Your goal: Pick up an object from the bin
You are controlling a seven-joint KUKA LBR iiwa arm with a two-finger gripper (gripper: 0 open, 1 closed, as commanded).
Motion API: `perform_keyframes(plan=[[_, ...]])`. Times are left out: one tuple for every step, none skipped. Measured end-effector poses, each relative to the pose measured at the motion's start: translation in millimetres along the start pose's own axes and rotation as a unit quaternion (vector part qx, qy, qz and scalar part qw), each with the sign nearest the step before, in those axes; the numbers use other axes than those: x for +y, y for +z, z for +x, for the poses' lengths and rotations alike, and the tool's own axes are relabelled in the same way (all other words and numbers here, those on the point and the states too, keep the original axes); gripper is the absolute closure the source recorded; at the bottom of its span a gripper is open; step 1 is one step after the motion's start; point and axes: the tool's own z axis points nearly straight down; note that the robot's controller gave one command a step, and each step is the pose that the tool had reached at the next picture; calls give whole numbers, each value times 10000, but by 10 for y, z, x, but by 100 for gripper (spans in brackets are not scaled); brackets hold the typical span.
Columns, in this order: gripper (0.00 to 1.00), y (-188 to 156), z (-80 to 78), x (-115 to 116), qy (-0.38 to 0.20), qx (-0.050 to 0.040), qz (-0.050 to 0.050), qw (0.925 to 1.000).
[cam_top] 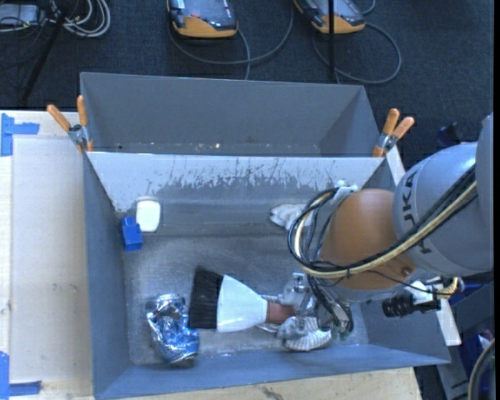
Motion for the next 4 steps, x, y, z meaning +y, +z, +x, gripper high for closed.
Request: perform_keyframes(plan=[[100,0,0,0,5,0,0,10000],[100,-28,9,-1,5,-4,0,10000],[100,-188,26,-4,8,-6,3,10000],[100,-418,19,-3,5,-34,-1,10000]])
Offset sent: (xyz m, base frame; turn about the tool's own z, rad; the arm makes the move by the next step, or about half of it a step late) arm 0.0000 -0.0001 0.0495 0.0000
